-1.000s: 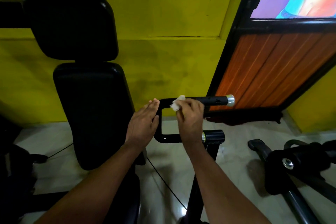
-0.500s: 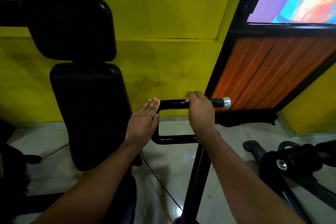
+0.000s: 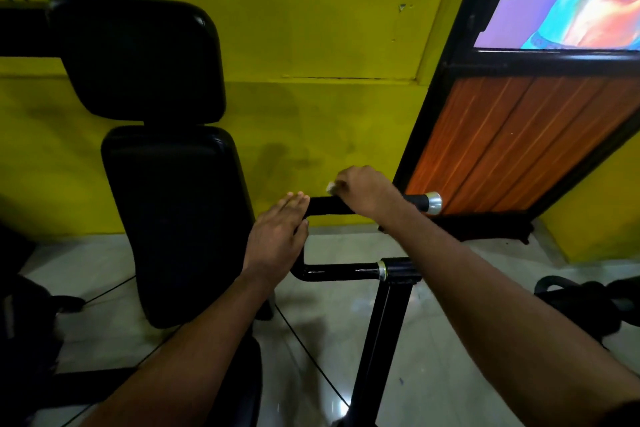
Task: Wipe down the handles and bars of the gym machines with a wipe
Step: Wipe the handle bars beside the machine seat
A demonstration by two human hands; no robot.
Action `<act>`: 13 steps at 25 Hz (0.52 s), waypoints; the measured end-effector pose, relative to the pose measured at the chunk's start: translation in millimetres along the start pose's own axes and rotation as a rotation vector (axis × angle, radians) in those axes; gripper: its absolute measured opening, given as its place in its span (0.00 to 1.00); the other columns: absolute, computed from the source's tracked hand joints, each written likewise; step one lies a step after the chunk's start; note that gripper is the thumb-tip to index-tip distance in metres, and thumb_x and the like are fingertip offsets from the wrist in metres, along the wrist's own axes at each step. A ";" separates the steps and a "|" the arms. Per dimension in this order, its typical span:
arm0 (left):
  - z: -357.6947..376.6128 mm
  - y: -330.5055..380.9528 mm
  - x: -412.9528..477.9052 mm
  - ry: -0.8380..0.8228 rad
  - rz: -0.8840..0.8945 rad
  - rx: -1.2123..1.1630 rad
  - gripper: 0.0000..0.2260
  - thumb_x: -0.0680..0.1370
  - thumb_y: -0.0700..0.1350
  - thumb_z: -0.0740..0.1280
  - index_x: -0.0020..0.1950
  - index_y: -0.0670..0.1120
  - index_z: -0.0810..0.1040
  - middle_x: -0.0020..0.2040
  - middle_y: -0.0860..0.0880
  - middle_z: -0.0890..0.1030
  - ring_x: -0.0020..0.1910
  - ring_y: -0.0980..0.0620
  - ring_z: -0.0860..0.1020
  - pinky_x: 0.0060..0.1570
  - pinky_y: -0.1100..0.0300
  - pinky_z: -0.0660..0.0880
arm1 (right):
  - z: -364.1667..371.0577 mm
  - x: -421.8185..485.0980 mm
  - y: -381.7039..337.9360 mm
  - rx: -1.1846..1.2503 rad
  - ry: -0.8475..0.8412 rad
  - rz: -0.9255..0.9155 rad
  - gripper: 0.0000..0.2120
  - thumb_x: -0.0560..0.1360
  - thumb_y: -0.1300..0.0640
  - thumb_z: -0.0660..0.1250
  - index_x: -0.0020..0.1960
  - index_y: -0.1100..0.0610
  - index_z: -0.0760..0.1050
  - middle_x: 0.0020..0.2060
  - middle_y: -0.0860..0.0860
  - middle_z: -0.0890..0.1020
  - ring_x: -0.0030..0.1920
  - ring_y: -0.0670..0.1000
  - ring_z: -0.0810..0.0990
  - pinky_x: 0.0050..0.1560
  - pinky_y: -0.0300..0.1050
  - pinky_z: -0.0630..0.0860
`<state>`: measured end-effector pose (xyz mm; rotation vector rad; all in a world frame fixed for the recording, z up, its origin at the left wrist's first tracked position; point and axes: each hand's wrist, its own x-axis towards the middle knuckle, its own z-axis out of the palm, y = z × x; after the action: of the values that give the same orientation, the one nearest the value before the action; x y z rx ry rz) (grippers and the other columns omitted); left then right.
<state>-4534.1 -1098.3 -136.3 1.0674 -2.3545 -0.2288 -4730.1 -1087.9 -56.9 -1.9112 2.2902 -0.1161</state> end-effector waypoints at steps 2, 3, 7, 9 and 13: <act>-0.2 1.7 -0.9 0.006 0.003 0.008 0.20 0.79 0.47 0.62 0.71 0.44 0.73 0.69 0.47 0.75 0.71 0.48 0.70 0.63 0.53 0.71 | -1.3 6.4 6.1 -0.033 -0.046 0.077 0.12 0.79 0.49 0.63 0.43 0.57 0.73 0.48 0.60 0.82 0.49 0.61 0.81 0.43 0.49 0.76; -0.3 1.1 0.1 0.004 0.008 0.012 0.20 0.79 0.47 0.62 0.70 0.44 0.74 0.69 0.47 0.75 0.71 0.48 0.70 0.63 0.54 0.71 | 1.9 6.7 1.9 -0.036 -0.027 0.060 0.11 0.79 0.51 0.64 0.44 0.58 0.74 0.49 0.59 0.82 0.49 0.61 0.81 0.43 0.48 0.75; -2.6 0.4 3.9 -0.016 0.038 0.026 0.20 0.78 0.47 0.63 0.70 0.44 0.75 0.69 0.46 0.76 0.70 0.48 0.71 0.63 0.53 0.71 | 8.0 -5.6 -7.4 -0.015 0.045 0.028 0.08 0.78 0.60 0.63 0.54 0.58 0.79 0.50 0.58 0.83 0.51 0.60 0.82 0.46 0.49 0.77; -3.5 1.3 5.2 -0.014 0.047 0.024 0.20 0.78 0.47 0.63 0.70 0.44 0.74 0.68 0.47 0.76 0.70 0.48 0.71 0.62 0.53 0.71 | 5.4 -12.6 0.9 -0.014 0.081 0.140 0.09 0.79 0.62 0.63 0.56 0.58 0.78 0.52 0.57 0.82 0.52 0.60 0.81 0.48 0.50 0.77; -2.4 -0.6 9.7 -0.041 0.054 0.018 0.20 0.79 0.48 0.61 0.71 0.45 0.73 0.70 0.48 0.74 0.71 0.49 0.70 0.62 0.53 0.71 | 33.4 -35.6 -5.5 0.060 0.383 -0.105 0.09 0.77 0.63 0.65 0.55 0.55 0.79 0.51 0.54 0.81 0.50 0.58 0.77 0.49 0.50 0.72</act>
<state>-4537.6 -1105.7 -130.7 1.0147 -2.4226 -0.2112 -4713.0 -1052.6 -86.4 -2.1305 2.3718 -0.6059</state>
